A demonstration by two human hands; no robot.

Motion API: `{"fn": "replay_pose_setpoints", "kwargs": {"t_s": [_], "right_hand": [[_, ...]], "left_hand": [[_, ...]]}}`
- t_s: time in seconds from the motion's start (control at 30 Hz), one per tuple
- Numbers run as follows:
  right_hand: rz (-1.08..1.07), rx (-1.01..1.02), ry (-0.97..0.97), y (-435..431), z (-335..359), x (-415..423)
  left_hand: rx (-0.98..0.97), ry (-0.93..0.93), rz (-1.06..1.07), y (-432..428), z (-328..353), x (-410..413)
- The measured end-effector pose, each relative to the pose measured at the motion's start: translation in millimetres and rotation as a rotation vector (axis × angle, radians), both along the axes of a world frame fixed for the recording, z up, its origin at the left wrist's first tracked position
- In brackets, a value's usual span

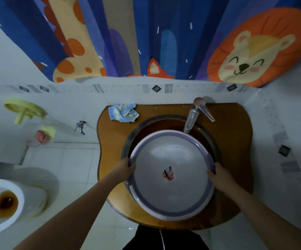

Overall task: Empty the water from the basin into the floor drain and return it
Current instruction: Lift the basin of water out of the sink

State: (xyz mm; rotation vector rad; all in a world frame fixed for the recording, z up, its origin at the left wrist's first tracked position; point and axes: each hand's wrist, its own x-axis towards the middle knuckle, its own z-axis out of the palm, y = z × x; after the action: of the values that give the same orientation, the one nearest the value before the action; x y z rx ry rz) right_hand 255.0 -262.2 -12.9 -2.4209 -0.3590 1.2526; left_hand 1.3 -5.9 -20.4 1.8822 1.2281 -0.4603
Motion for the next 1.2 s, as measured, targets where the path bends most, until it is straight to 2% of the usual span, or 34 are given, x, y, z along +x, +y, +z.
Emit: {"fn": "replay_pose_setpoints", "kwargs": {"t_s": [0.73,1.03,1.2], "right_hand": [[0.156,0.067,-0.009,16.7,56.7,-4.9],[0.251,0.110,-0.001,62.8,86.2,-22.6],[0.327,0.130,-0.049,89.8,103.2,-49.8]], "left_hand": [[-0.013,-0.063,0.220,-25.5,64.6,-39.5],[0.040,-0.098,0.388,-11.6,92.3,-85.2],[-0.017,-0.137,0.525,-2.4,110.7,-118.5]]}}
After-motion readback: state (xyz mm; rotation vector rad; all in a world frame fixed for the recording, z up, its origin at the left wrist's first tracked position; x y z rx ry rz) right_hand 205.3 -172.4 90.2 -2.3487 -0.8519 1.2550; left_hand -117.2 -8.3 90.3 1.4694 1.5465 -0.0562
